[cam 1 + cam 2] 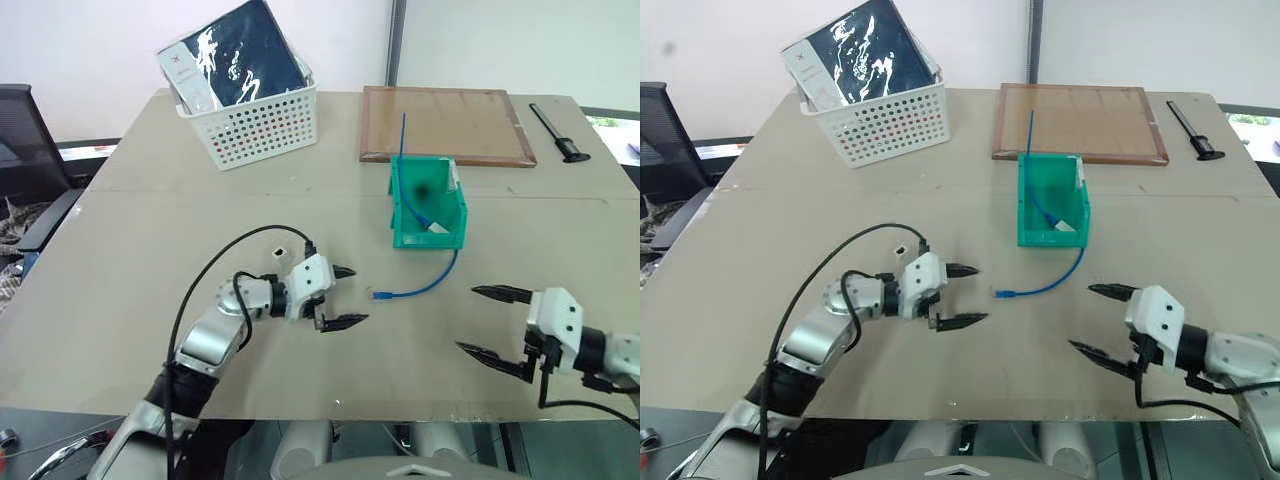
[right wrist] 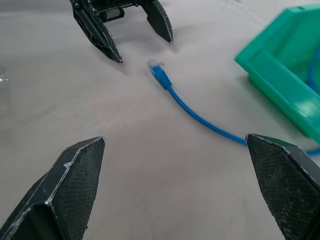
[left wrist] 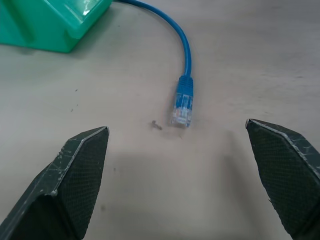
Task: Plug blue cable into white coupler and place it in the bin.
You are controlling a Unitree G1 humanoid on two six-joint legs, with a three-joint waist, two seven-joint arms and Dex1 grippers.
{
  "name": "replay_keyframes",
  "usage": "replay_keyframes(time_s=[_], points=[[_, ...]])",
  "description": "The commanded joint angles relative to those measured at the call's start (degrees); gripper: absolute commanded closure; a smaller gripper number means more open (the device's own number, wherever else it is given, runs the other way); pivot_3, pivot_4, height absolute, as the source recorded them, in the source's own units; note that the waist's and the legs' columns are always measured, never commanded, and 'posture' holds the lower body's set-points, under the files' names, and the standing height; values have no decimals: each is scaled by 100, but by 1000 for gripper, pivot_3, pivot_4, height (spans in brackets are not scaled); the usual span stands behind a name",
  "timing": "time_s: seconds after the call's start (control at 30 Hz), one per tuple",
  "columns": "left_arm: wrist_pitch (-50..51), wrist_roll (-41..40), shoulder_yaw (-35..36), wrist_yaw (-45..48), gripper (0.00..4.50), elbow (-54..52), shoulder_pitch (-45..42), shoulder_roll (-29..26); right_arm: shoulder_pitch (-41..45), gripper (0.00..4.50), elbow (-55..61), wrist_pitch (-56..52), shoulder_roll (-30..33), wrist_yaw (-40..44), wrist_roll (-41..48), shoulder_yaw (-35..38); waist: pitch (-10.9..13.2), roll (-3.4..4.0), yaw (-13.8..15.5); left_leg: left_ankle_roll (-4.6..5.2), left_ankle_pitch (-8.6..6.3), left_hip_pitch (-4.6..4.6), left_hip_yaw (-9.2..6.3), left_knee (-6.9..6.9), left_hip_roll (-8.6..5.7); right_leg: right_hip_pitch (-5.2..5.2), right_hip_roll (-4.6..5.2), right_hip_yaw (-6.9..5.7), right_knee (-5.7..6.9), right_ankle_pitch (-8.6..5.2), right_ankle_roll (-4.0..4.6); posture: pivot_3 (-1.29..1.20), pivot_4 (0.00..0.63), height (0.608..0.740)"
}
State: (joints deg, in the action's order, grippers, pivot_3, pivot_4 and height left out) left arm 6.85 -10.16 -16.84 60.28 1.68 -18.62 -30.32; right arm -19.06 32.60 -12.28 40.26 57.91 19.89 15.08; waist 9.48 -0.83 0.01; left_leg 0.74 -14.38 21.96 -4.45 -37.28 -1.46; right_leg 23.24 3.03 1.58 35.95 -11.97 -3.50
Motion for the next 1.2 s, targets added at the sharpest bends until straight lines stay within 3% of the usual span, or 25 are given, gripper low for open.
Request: replay_keyframes(time_s=[0.03,0.07,0.17,0.4,0.43,0.6,0.8,0.93,1.2], points=[[-301,120,-136,149,0,310,-267,176,-249,46,366,158,-66,-275,-25,223,0,0,1,0,0,0,0,-1,0,0,0,0,0,0,0,0,150,738],[-369,165,-181,193,0,440,-339,228,-301,46,406,164,-84,-352,-56,208,0,-1,-3,0,0,1,1,-2,-1,0,1,0,-1,0,0,0,150,738],[-553,293,-319,322,824,806,-547,385,-454,0,572,119,-143,-574,-107,194,-1,-1,1,0,0,1,0,-3,-3,-1,2,1,-1,0,0,0,150,738],[-853,401,-490,704,4144,1193,-768,476,-846,0,919,-309,-333,-1128,-48,158,-3,-1,23,0,0,1,0,-2,-3,-1,2,1,-1,0,0,0,150,738],[-915,398,-481,745,4371,1218,-780,481,-889,0,982,-464,-396,-1245,21,133,-3,-1,24,0,0,1,-1,-3,-2,-1,3,1,-1,0,0,0,150,738],[-801,-619,-153,1382,4497,361,-689,600,-1178,0,1429,-1699,-1069,-2117,1012,50,-3,-1,35,0,0,4,-4,-2,1,-1,4,0,-1,-2,4,0,150,738],[-1552,-710,188,1160,4497,153,-878,904,-824,0,1839,-2571,-1660,-3028,2210,-256,-4,1,65,1,0,2,-36,-4,3,-1,7,0,-1,-8,13,0,150,738],[-2480,-462,328,935,4497,453,-970,1090,-179,1304,1728,-2799,-2124,-3630,2788,-562,-6,-2,51,1,0,-1,-34,-4,2,-2,4,2,-1,-4,7,0,150,738],[-3795,-105,512,454,4497,919,-1127,1178,1037,1304,1130,-2992,-2784,-4545,4091,-699,-6,-2,65,1,0,5,-36,-3,-5,-1,2,0,-4,1,2,0,150,738]])
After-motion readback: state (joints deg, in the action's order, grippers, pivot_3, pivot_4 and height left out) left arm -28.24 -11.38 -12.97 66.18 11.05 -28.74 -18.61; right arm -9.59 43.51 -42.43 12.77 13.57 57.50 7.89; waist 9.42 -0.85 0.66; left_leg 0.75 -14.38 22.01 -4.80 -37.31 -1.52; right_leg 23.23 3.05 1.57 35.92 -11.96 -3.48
